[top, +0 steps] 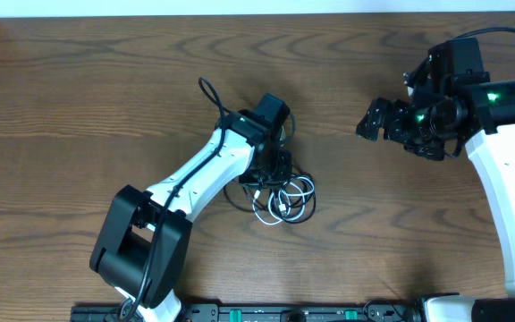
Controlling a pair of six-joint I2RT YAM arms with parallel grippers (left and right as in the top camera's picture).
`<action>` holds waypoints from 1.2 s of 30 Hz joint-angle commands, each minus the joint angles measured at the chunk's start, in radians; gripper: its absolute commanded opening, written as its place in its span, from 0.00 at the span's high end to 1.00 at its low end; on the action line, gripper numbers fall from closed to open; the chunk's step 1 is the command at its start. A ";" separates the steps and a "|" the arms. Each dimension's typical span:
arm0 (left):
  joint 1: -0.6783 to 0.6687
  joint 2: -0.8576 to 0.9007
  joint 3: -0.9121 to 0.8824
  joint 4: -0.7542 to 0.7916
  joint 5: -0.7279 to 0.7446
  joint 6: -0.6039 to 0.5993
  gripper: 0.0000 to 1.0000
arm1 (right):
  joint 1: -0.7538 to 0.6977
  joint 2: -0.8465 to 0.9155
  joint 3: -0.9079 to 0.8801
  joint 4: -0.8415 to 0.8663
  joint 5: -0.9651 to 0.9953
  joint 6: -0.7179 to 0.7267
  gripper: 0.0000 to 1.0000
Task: Untangle cables
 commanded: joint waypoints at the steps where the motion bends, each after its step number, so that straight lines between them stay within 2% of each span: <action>1: 0.004 -0.043 0.089 -0.066 0.012 0.006 0.93 | 0.005 0.002 0.011 -0.003 0.010 -0.002 0.01; 6: 0.006 -0.140 0.174 -0.115 0.013 0.005 0.92 | 0.019 0.002 0.011 -0.003 0.010 -0.002 0.01; 13: 0.006 -0.352 0.186 -0.039 0.011 -0.059 0.92 | 0.098 0.011 0.003 0.027 0.019 -0.002 0.01; 19: 0.006 -0.466 0.186 0.007 0.011 -0.059 0.92 | 0.148 0.013 -0.025 0.088 0.019 0.062 0.01; 22: 0.006 -0.498 0.186 0.030 0.012 -0.087 0.92 | 0.186 0.013 -0.042 0.135 -0.020 0.061 0.01; 28: 0.006 -0.519 0.186 0.090 0.037 -0.267 0.92 | 0.268 0.013 -0.079 0.236 -0.035 0.061 0.01; 32: 0.006 -0.520 0.186 0.161 0.127 -0.275 0.92 | 0.299 0.013 -0.121 0.282 -0.011 0.066 0.01; 36: 0.006 -0.520 0.186 0.182 0.138 -0.275 0.92 | 0.305 0.013 -0.204 0.353 0.044 0.095 0.01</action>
